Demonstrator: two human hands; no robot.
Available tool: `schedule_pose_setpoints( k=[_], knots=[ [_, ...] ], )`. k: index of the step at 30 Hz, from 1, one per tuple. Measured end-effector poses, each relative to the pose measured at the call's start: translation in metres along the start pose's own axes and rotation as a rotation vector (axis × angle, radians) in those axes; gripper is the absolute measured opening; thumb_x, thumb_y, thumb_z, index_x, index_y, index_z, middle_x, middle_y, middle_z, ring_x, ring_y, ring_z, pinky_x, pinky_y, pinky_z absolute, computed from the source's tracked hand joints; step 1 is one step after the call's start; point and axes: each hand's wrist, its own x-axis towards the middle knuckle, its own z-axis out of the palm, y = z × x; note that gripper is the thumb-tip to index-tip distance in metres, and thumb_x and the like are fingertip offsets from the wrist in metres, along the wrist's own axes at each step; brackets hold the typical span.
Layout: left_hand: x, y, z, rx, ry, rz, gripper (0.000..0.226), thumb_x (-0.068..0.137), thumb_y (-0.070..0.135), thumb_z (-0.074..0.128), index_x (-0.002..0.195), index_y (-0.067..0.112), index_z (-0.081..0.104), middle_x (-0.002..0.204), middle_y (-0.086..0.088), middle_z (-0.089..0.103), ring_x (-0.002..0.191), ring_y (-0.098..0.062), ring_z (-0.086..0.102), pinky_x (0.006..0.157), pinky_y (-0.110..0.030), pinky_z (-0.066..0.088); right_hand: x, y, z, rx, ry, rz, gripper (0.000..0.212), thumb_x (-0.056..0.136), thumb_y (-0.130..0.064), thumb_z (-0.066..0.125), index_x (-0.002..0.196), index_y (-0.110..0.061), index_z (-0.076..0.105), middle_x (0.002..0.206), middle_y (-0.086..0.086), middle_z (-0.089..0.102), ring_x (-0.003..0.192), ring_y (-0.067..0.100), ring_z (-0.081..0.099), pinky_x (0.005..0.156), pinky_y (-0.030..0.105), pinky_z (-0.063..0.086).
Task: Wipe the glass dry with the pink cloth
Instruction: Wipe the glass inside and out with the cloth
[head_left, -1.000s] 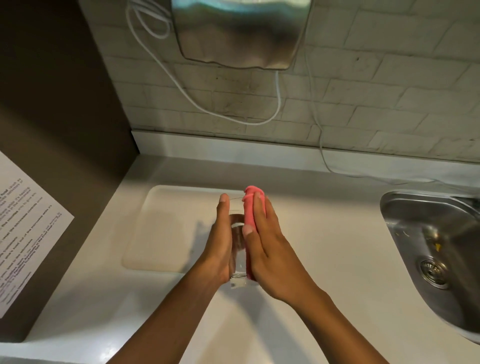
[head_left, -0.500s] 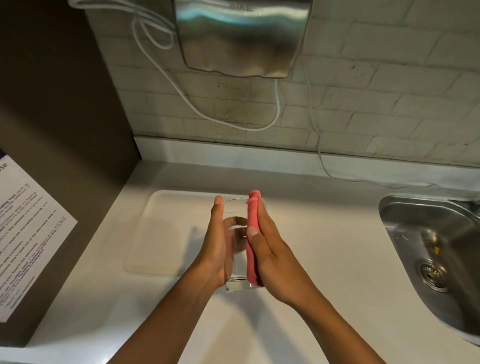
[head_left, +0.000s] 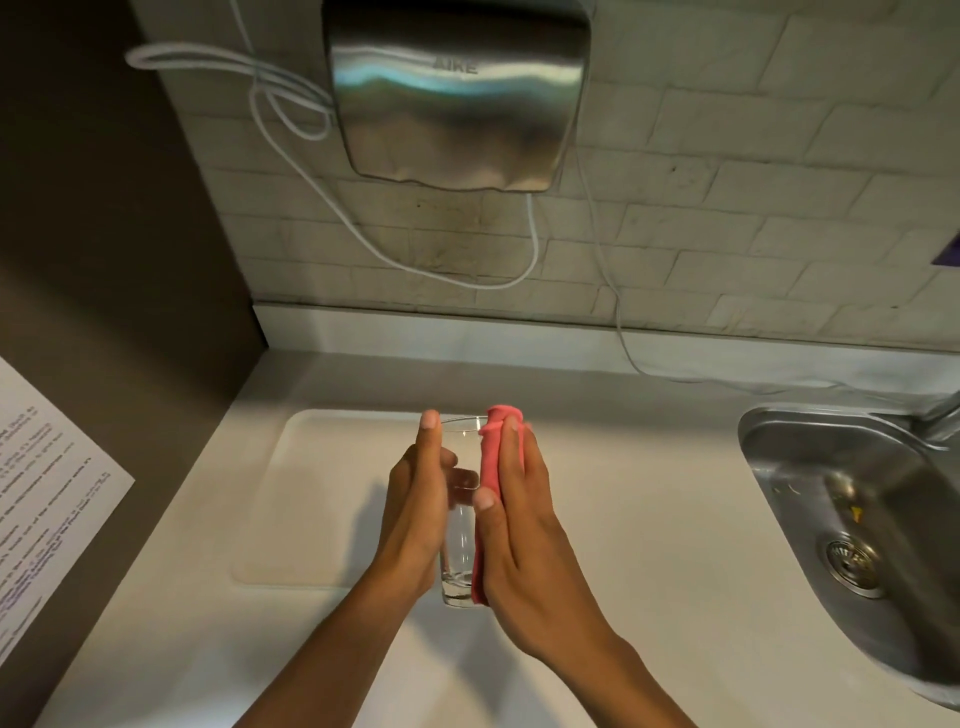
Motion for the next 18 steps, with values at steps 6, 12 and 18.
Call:
schedule_pose_setpoints(
  k=[6,12,18],
  knots=[
    [-0.01,0.001,0.003,0.014,-0.135,0.056,0.097,0.077,0.096,0.039,0.141,0.028,0.065,0.133,-0.006,0.075,0.12,-0.027,0.073,0.11,-0.056,0.055,0.007,-0.001,0.002,-0.033,0.03,0.003,0.062,0.104,-0.05,0.016,0.153,-0.052,-0.022,0.166,-0.028,-0.03,0.146,-0.022,-0.022,0.118,0.001,0.005],
    [-0.003,-0.001,0.002,-0.063,-0.117,-0.068,0.077,0.099,0.077,0.035,0.119,0.015,0.076,0.113,-0.013,0.083,0.111,-0.031,0.078,0.106,-0.06,0.056,0.012,0.004,-0.005,0.07,-0.01,0.018,0.06,0.112,-0.045,0.022,0.157,-0.051,-0.018,0.164,-0.04,-0.019,0.152,-0.014,-0.016,0.121,0.01,0.002],
    [0.011,0.003,-0.002,-0.233,-0.103,-0.166,0.077,0.099,0.077,0.032,0.106,0.017,0.08,0.095,-0.013,0.087,0.092,-0.031,0.084,0.081,-0.044,0.065,-0.002,0.002,-0.005,-0.055,-0.142,-0.054,0.06,0.106,-0.058,0.016,0.154,-0.059,-0.02,0.161,-0.035,-0.035,0.147,-0.021,-0.016,0.119,0.01,0.016]
  ],
)
